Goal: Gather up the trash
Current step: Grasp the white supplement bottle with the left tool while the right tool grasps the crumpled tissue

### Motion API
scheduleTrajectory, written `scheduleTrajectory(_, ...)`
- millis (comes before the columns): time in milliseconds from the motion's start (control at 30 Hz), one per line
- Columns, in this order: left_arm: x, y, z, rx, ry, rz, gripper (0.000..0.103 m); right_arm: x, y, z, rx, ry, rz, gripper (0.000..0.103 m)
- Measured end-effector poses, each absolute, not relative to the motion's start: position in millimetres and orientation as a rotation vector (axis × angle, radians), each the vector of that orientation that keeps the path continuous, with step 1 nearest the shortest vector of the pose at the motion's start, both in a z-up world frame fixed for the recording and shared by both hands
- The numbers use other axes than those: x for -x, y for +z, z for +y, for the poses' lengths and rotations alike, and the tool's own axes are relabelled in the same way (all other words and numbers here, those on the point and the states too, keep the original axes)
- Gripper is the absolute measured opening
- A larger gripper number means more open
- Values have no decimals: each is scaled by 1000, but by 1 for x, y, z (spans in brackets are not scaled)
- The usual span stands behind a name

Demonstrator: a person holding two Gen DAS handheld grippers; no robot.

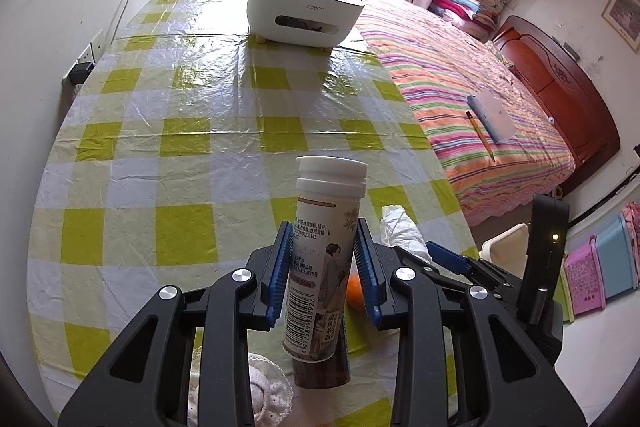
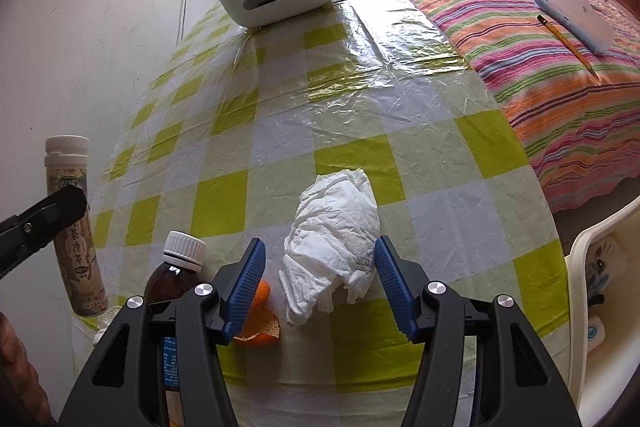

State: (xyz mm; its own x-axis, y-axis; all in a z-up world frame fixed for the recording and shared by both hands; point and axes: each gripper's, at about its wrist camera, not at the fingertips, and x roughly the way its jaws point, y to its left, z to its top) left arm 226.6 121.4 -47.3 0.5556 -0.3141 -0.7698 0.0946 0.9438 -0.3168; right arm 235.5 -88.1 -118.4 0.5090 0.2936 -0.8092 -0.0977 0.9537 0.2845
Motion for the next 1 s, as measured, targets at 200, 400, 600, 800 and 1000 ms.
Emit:
scheduleTrajectory(200,-220,-43,109,235,-275,939,30,-235,-125,-100,-249,231,1024,40)
scheduleTrajectory(400,-217,-41,93,207,-300,935,30,-234,-121,-108,-254,230,1003,23)
scheduleTrajectory(600,-214,-37,78,191,-328,921,30,-228,-113,-112,-255,243,963,23)
scheduleTrajectory(800,-211,-32,65,182,-361,906,30,-220,-105,-127,-269,217,915,23)
scheduleTrajectory(1000,-211,-29,51,171,-379,897,30,-213,-100,-152,-293,171,880,23)
